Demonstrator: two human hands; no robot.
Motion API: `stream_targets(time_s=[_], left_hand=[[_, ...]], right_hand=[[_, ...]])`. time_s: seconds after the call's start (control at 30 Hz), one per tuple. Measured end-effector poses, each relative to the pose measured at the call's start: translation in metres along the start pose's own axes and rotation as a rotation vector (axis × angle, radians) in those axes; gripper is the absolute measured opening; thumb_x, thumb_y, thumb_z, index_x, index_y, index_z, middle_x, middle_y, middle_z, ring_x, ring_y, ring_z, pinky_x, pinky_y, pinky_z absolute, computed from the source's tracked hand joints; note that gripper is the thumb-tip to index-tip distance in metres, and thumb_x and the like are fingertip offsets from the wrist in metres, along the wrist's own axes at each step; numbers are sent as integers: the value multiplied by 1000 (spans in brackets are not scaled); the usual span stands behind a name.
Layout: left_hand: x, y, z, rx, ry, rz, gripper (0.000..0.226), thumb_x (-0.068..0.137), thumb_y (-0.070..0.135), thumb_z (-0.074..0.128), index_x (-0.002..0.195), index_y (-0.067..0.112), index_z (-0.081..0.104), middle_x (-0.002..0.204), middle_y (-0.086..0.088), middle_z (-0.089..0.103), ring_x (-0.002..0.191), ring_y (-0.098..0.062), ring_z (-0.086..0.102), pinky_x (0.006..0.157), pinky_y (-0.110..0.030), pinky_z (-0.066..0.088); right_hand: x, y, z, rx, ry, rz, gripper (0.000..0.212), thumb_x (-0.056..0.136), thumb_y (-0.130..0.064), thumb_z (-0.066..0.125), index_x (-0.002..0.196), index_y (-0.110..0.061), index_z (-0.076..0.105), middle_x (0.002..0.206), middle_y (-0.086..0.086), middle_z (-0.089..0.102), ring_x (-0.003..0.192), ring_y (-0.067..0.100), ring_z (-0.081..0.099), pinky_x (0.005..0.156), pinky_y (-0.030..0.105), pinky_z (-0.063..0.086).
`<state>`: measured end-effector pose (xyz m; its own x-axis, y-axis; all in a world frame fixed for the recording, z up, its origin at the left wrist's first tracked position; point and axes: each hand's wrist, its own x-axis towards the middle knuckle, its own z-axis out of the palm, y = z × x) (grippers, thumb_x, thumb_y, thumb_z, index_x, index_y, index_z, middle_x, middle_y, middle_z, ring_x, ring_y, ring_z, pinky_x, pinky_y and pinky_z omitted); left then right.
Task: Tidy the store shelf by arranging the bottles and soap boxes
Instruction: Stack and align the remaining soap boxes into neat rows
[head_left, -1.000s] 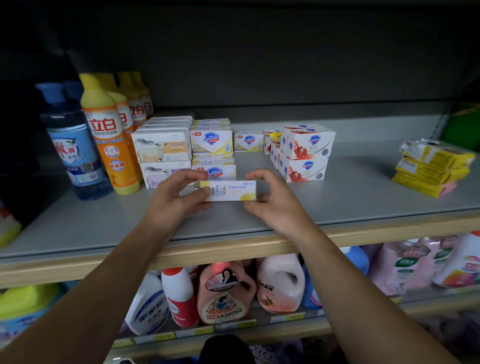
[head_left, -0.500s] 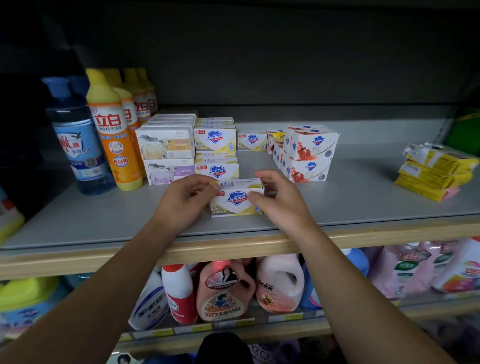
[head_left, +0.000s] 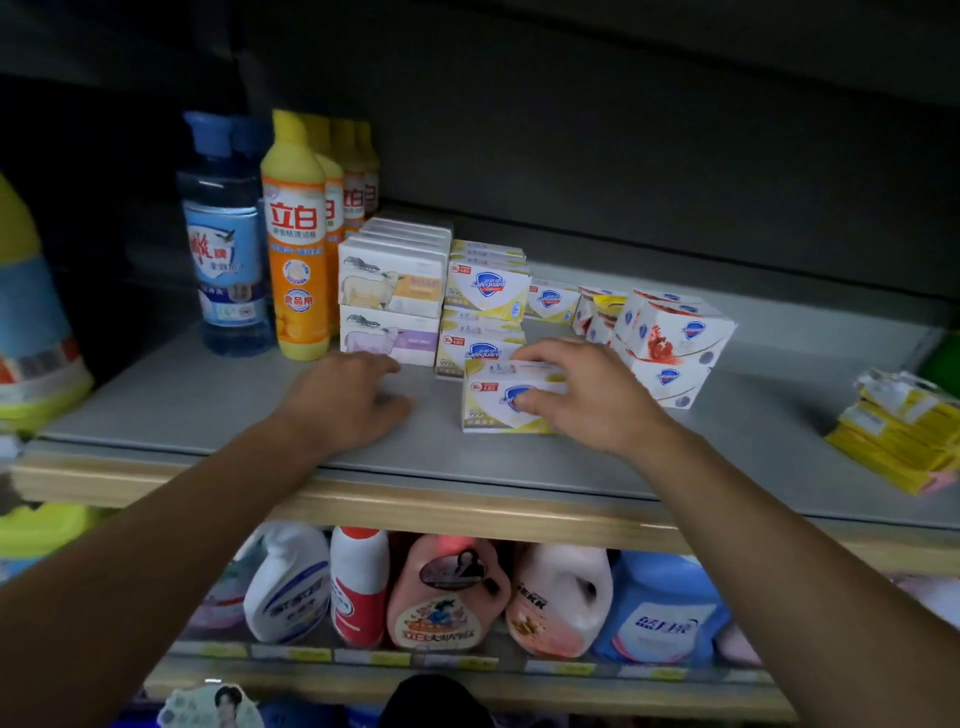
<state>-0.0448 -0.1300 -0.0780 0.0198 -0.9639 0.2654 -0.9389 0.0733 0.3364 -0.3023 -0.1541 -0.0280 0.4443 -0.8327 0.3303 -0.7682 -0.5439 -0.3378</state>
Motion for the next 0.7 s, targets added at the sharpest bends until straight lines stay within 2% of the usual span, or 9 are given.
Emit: stream_targets(time_s=[0.1, 0.17, 0.23, 0.3, 0.47, 0.7], left_hand=[[-1, -7, 7, 177, -68, 76, 69, 80, 64, 27, 120, 19, 62, 128, -3, 63, 118, -26, 55, 98, -38, 45], [1, -7, 9, 212, -73, 101, 75, 76, 63, 17, 120, 21, 61, 128, 1, 61, 119, -25, 54, 100, -39, 43], [3, -9, 11, 200, -60, 103, 81, 72, 65, 11, 120, 23, 61, 128, 1, 61, 119, -24, 54, 101, -39, 42], [3, -11, 12, 174, -45, 87, 76, 72, 64, 16, 118, 24, 61, 127, 0, 62, 119, -24, 53, 102, -40, 41], [6, -12, 15, 124, -62, 47, 68, 73, 63, 25, 121, 28, 58, 132, 2, 56, 124, -24, 45, 103, -43, 33], [9, -14, 19, 112, -54, 41, 66, 73, 62, 26, 122, 30, 56, 133, 3, 53, 126, -24, 41, 103, -45, 31]], right_hand=[[22, -6, -7, 35, 168, -1, 44, 81, -28, 74, 124, -23, 64, 125, -4, 60, 118, 16, 52, 98, 26, 38], [44, -9, -9, 19, 274, -4, 44, 83, -28, 73, 125, -23, 63, 122, -4, 58, 118, 18, 50, 99, 29, 38], [68, -12, -7, -33, 324, -9, 44, 84, -28, 72, 127, -23, 62, 122, -4, 55, 119, 19, 46, 97, 25, 34], [91, -12, -4, -85, 348, -8, 44, 85, -28, 71, 127, -22, 62, 124, -1, 54, 120, 20, 43, 97, 22, 31], [121, -3, 21, -216, 270, 37, 43, 92, -29, 63, 135, -24, 58, 133, 1, 51, 122, 27, 41, 104, 32, 34], [118, 4, 38, -177, 342, 54, 43, 98, -28, 55, 141, -25, 52, 135, 1, 51, 124, 24, 39, 100, 30, 33]])
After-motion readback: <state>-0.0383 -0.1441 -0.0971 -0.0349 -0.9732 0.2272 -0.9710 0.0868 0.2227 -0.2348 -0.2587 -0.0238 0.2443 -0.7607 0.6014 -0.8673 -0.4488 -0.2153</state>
